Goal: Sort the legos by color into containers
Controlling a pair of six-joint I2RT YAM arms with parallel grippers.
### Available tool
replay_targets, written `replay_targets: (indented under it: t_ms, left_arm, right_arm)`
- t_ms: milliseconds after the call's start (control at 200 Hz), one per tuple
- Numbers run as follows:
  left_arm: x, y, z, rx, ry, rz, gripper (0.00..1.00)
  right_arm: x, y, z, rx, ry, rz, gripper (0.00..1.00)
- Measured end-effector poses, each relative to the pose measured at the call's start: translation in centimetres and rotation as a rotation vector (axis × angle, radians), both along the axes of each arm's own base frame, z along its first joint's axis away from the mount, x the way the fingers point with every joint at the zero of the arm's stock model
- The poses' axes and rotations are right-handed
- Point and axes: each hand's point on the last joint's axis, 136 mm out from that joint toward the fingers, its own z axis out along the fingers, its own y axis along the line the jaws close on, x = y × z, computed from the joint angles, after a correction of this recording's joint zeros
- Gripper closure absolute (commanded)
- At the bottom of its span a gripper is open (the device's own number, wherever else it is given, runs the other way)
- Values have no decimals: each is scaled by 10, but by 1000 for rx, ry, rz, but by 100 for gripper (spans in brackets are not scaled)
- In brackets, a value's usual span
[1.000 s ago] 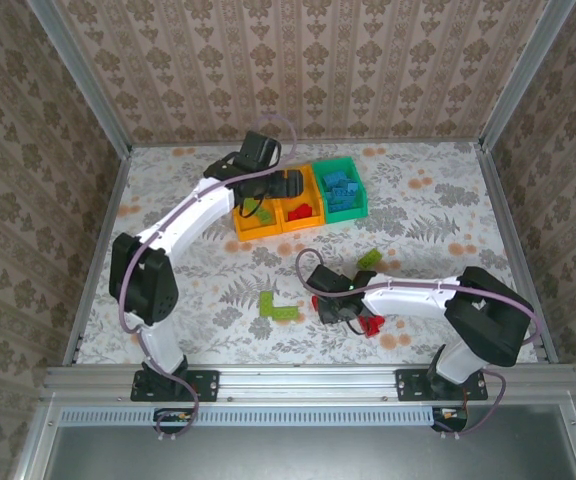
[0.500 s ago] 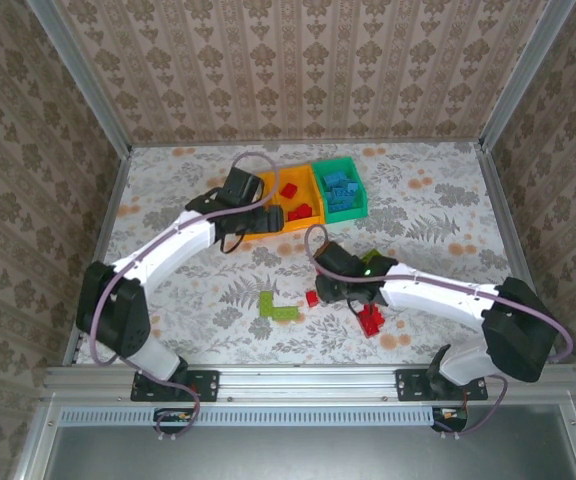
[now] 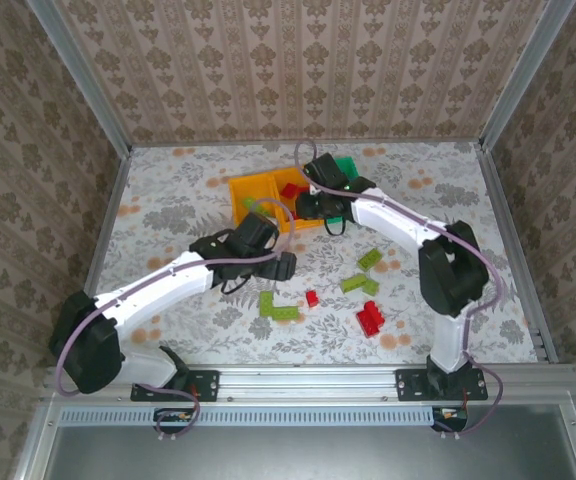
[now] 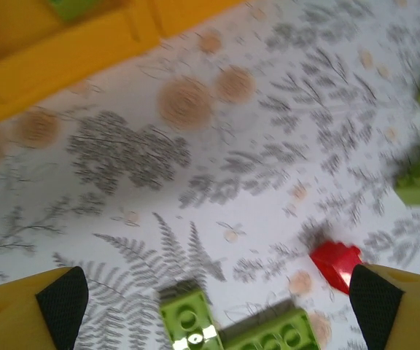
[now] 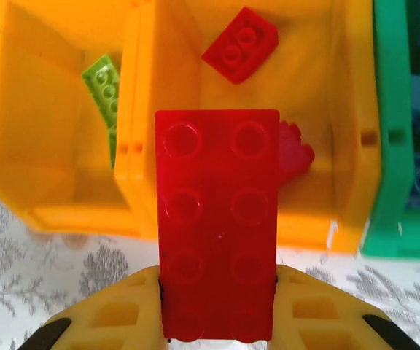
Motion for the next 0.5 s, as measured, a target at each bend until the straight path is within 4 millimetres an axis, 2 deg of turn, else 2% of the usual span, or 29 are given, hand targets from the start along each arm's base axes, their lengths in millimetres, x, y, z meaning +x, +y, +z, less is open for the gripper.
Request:
replay_targets:
  t_ms: [110, 235, 345, 385, 475, 500]
  left_arm:
    - [-20, -19, -11, 22, 18, -87, 3]
    - [-37, -33, -26, 56, 46, -149, 3]
    - [-48, -41, -35, 72, 69, -176, 2]
    - [-51, -43, -39, 79, 76, -184, 2]
    - [-60, -50, -46, 94, 90, -211, 1]
    - [-62, -53, -48, 96, 92, -220, 1]
  right_arm:
    - [22, -1, -11, 14, 24, -18, 78]
    - [42, 1, -14, 36, 28, -30, 70]
    - [54, 9, -11, 56, 23, -36, 56]
    - [57, 10, -10, 63, 24, -41, 48]
    - [57, 13, -11, 83, 38, -47, 39]
    - [56, 14, -11, 88, 45, -52, 33]
